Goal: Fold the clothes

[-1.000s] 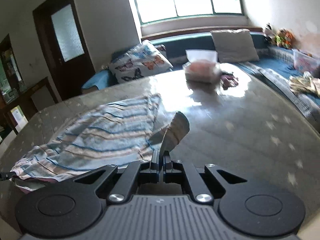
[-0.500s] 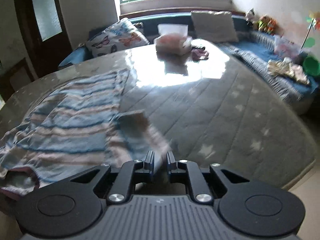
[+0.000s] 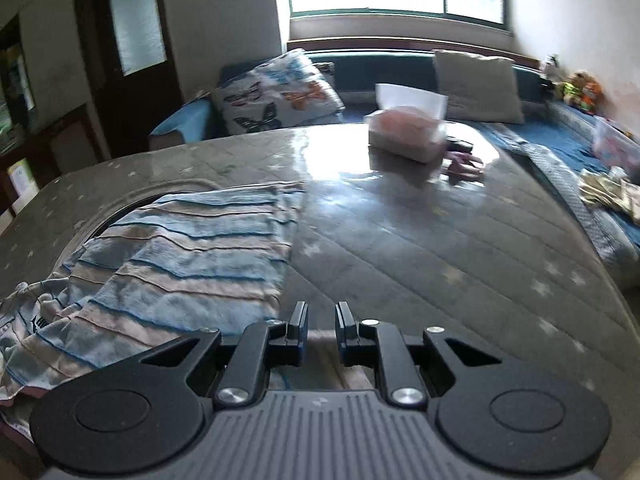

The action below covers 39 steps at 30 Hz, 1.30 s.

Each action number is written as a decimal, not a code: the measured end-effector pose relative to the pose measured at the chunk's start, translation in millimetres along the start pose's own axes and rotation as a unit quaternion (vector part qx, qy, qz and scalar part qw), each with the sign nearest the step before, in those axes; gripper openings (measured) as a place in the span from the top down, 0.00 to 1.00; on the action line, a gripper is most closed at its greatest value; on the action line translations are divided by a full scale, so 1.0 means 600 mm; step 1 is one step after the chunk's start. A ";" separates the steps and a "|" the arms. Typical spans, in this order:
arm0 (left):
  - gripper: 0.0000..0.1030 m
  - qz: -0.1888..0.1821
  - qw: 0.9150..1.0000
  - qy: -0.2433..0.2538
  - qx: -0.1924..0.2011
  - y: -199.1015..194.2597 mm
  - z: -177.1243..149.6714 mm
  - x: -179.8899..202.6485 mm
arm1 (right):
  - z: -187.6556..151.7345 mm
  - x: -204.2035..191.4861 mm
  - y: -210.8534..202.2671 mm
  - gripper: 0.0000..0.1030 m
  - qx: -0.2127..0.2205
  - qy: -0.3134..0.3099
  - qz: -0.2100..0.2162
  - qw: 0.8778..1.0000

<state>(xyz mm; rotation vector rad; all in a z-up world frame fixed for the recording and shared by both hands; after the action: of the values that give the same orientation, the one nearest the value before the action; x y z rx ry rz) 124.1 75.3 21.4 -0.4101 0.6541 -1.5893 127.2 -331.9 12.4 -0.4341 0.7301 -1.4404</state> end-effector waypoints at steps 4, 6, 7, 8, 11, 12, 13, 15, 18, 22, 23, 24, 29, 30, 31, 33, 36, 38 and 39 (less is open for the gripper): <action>0.72 -0.001 1.000 0.002 -0.005 0.061 0.039 0.005 | 0.027 -0.032 0.048 0.86 -0.010 -0.017 0.017 1.000; 0.72 -0.003 1.000 0.001 -0.012 0.094 0.054 0.008 | 0.040 -0.044 0.070 0.86 -0.014 -0.025 0.022 0.999; 0.72 -0.004 1.000 0.001 -0.016 0.110 0.062 0.009 | 0.045 -0.047 0.079 0.86 -0.015 -0.028 0.022 0.999; 0.69 -0.006 1.000 0.000 -0.019 0.126 0.069 0.010 | 0.051 -0.051 0.091 0.86 -0.016 -0.030 0.023 0.999; 0.54 -0.014 0.999 0.003 -0.030 0.167 0.081 0.016 | 0.071 -0.063 0.126 0.84 -0.019 -0.036 0.026 0.999; 0.54 -0.016 0.999 0.004 -0.034 0.180 0.084 0.018 | 0.075 -0.065 0.134 0.80 -0.020 -0.037 0.026 0.999; 0.54 -0.019 0.999 0.006 -0.039 0.192 0.086 0.022 | 0.079 -0.067 0.145 0.80 -0.022 -0.038 0.025 0.999; 0.54 -0.029 0.999 0.009 -0.044 0.212 0.090 0.031 | 0.088 -0.072 0.172 0.80 -0.027 -0.040 0.026 0.999; 0.54 -0.056 0.998 0.008 -0.036 0.223 0.102 0.046 | 0.097 -0.075 0.203 0.80 -0.031 -0.040 0.026 0.998; 0.54 -0.096 0.995 -0.007 -0.035 0.242 0.121 0.063 | 0.113 -0.078 0.242 0.79 -0.033 -0.035 0.027 0.998; 0.54 -0.101 0.994 -0.011 -0.037 0.248 0.126 0.067 | 0.118 -0.079 0.251 0.78 -0.033 -0.033 0.028 0.999; 0.54 -0.104 0.994 -0.013 -0.041 0.256 0.128 0.070 | 0.123 -0.082 0.260 0.73 -0.030 -0.033 0.028 0.999; 0.54 -0.114 0.991 -0.023 -0.060 0.290 0.132 0.083 | 0.139 -0.079 0.304 0.71 -0.028 -0.036 0.015 0.999; 0.55 -0.119 0.991 -0.026 -0.062 0.293 0.132 0.084 | 0.140 -0.077 0.311 0.71 -0.029 -0.035 0.012 0.999; 0.56 -0.125 0.990 -0.030 -0.064 0.296 0.132 0.085 | 0.142 -0.075 0.319 0.71 -0.030 -0.034 0.009 0.999; 0.62 -0.136 0.988 -0.037 -0.066 0.301 0.132 0.086 | 0.141 -0.072 0.327 0.72 -0.034 -0.029 0.011 0.999; 0.85 -0.153 0.985 -0.045 -0.063 0.302 0.134 0.089 | 0.140 -0.071 0.330 0.72 -0.032 -0.030 0.011 0.999; 0.95 -0.155 0.985 -0.047 -0.054 0.296 0.136 0.093 | 0.140 -0.070 0.330 0.72 -0.032 -0.030 0.011 0.999; 0.96 -0.159 0.985 -0.047 -0.046 0.288 0.137 0.095 | 0.140 -0.070 0.331 0.72 -0.032 -0.030 0.011 0.999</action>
<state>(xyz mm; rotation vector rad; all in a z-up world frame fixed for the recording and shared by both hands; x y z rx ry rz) 301.9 -0.3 -29.7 -0.6799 0.6124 -1.8325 330.7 -282.1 -53.1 -0.5147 0.7323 -1.3804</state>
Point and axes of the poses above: each gripper's, at about its wrist camera, not at the fingertips, and y roughly the way its jaws point, x to its right, z to its top, the point moved 6 cm from there along y, roughly the way its jaws point, and after that the axes turned 8 degrees about y, right-handed, at the moved point
